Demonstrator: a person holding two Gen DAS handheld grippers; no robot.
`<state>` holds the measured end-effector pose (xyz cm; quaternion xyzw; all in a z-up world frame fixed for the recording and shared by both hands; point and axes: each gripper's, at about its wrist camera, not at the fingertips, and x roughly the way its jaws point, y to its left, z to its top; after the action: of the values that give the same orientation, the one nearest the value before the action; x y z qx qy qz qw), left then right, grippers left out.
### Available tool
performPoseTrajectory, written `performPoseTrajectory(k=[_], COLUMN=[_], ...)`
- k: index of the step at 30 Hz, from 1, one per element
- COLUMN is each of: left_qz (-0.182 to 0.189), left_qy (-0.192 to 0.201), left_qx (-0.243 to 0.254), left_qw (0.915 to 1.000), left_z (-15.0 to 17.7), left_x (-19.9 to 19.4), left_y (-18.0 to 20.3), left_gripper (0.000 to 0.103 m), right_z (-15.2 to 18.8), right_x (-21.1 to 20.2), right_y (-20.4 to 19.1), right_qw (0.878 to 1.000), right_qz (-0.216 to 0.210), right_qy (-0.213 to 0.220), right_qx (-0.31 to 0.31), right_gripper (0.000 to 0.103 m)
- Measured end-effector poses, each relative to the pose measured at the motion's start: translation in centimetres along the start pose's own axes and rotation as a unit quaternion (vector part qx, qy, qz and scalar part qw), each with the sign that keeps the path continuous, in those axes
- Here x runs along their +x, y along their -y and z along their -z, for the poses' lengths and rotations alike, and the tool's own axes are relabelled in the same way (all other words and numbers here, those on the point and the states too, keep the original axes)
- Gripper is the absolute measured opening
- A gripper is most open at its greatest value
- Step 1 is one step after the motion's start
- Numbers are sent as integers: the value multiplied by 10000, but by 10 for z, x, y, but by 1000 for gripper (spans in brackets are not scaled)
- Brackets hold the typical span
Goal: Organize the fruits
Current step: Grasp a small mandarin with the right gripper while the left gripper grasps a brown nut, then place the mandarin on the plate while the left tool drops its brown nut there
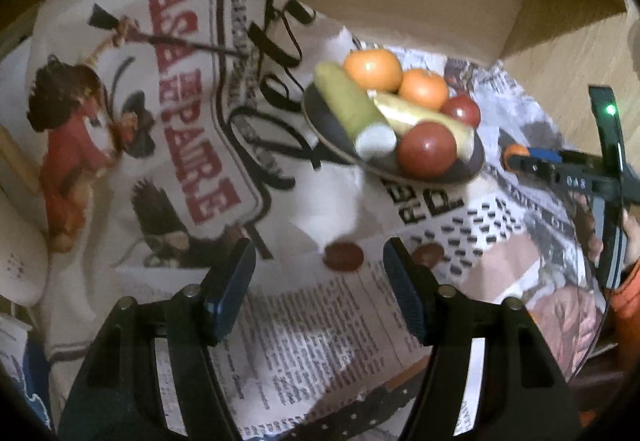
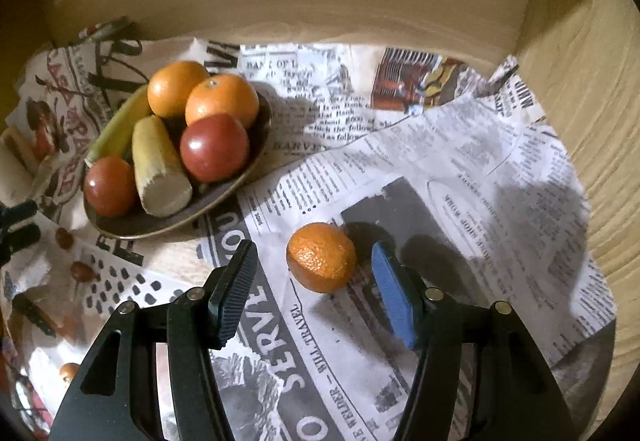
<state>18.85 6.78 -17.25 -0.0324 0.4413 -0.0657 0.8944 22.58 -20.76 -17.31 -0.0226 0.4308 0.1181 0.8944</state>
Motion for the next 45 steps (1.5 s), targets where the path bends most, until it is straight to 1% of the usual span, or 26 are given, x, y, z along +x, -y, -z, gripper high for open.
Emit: performPoseTrajectory(k=[2,4,8,10,11,13,21,27,34,38,42,45], left_qz=[21,43,47,32,30,-17,-4,49,131,84,140,121], left_qy=[-40,-86,-184,-215,-232,-195,-65,289,682,812,806,809], left_qx=[57,147,285,309,310,330,303,345,411,399,360,348], left_qw=[10000,9998,9994,9993,9992,9993,9995,9990,9967,9959,9960,9960], left_z=[3,4,3,1,0,0,-3,-23,-50,-68,-82,-92], left_x=[3,8,19,26,28,29,20,-2,-16,-14,-6,1], left_y=[3,7,13,13,13,13,11,15,25,30,34,36], left_gripper=[63,56,45,37,35,25,25,25,25,25,25,25], right_z=[1,2,3,3,3,2,-1,-11,-23,-31,-38,-45], right_x=[5,8,6,1,-2,-10,-36,-43,-50,-53,-53,-50], right_y=[0,0,-1,-4,-5,-9,-36,-52,-67,-75,-81,-85], right_qw=[10000,10000,10000,9999,9998,9996,9970,9938,9903,9881,9865,9859], right_qz=[-51,-30,-56,-74,-90,-161,-414,-582,-747,-778,-790,-719], right_qy=[-69,-87,5,84,129,224,542,777,987,1122,1214,1245], right_qx=[11,-15,-27,-74,-82,-102,-363,-538,-640,-713,-761,-853], right_gripper=[41,35,35,34,34,34,34,34,35,35,34,35])
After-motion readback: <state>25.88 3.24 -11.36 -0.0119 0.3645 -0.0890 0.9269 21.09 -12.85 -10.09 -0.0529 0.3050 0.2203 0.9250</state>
